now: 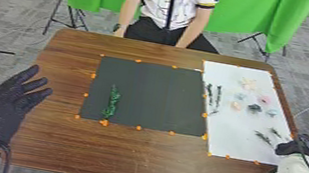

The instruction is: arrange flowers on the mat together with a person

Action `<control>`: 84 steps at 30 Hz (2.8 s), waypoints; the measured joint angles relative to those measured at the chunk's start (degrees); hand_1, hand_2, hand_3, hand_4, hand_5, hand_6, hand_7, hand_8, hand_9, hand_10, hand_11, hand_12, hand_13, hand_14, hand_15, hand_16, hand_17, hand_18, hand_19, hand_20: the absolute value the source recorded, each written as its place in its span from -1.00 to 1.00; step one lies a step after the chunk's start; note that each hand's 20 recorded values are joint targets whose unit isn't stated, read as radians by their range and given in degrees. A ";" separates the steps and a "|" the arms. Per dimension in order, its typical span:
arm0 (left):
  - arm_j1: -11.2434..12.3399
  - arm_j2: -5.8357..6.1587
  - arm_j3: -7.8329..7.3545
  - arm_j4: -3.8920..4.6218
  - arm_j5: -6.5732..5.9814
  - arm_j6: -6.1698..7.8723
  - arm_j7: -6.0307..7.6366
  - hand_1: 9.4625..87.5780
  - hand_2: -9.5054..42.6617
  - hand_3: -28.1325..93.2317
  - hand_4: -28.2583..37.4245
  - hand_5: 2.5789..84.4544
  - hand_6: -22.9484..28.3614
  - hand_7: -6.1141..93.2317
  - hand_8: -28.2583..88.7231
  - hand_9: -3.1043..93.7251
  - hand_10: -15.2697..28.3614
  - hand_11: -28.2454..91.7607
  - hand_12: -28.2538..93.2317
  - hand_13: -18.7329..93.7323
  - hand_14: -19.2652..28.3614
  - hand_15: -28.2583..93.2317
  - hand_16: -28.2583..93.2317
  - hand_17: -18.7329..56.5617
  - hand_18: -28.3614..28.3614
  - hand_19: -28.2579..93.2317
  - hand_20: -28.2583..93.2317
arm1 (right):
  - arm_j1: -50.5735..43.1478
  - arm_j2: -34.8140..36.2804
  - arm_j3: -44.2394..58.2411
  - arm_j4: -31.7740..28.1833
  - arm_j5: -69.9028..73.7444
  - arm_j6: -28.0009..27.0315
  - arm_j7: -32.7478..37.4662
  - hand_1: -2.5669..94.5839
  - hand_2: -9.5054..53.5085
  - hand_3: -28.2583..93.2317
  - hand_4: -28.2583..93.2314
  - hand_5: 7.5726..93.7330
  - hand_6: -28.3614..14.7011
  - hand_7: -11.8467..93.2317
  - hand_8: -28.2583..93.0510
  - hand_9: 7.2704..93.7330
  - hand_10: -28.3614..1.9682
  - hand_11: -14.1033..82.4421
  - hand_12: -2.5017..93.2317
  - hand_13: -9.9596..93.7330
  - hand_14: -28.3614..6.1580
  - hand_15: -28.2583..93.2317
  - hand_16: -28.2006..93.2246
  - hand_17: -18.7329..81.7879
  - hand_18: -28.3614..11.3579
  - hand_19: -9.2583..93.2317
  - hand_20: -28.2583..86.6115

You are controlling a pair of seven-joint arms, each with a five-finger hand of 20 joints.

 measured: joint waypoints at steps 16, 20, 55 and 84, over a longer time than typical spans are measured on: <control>-0.23 0.30 0.34 0.27 -0.49 0.07 1.05 -0.69 -0.30 0.71 -0.92 -0.27 0.15 -0.66 -0.66 -0.31 0.42 -0.18 -0.36 -0.31 0.73 0.23 -0.65 -0.76 0.61 0.08 -0.30 | 6.23 -0.94 -3.42 5.04 4.45 -2.44 -1.52 0.24 -0.96 0.35 -0.85 0.13 -0.47 -0.71 -0.72 0.22 0.32 -0.08 -0.73 0.50 0.08 0.44 -0.40 0.42 -0.29 1.00 -0.94; -0.11 0.37 0.33 0.27 -0.68 0.09 1.27 -0.69 -0.30 0.71 -0.92 -0.27 0.15 -0.66 -0.66 -0.31 0.42 -0.18 -0.36 -0.31 0.72 0.23 -0.65 -0.76 0.61 0.09 -0.30 | 7.02 -1.04 -4.16 5.83 3.90 -3.22 -1.98 0.35 -0.99 0.26 -0.84 0.44 0.03 -0.62 -0.67 0.57 0.23 -0.32 -0.45 0.53 0.24 0.39 -0.30 0.39 -0.28 1.00 -0.90; 1.26 1.80 -1.43 0.05 -1.52 0.76 1.82 -0.68 -0.30 0.71 -0.91 -0.27 0.14 -0.66 -0.66 -0.31 0.41 -0.18 -0.36 -0.31 0.73 0.23 -0.65 -0.76 0.61 0.09 -0.30 | 28.59 -6.11 -26.25 -0.60 -5.51 4.30 -13.16 0.22 -1.00 0.45 -0.95 0.95 0.41 -0.49 -0.48 1.00 0.17 -0.11 -0.54 0.83 0.16 0.36 -0.22 0.41 -0.53 1.00 -0.28; -3.93 2.34 0.52 -0.17 1.32 0.68 -1.77 -0.68 -0.31 0.71 -0.89 -0.27 0.15 -0.66 -0.67 -0.31 0.41 -0.18 -0.36 -0.31 0.73 0.24 -0.65 -0.76 0.61 0.09 -0.30 | 54.16 -31.80 -53.41 20.80 1.97 -9.78 -17.80 0.10 -1.00 0.45 -0.92 0.99 0.37 -0.45 -0.47 1.00 0.14 -0.01 -0.56 0.83 0.11 0.41 -0.21 0.40 -0.64 1.00 -0.15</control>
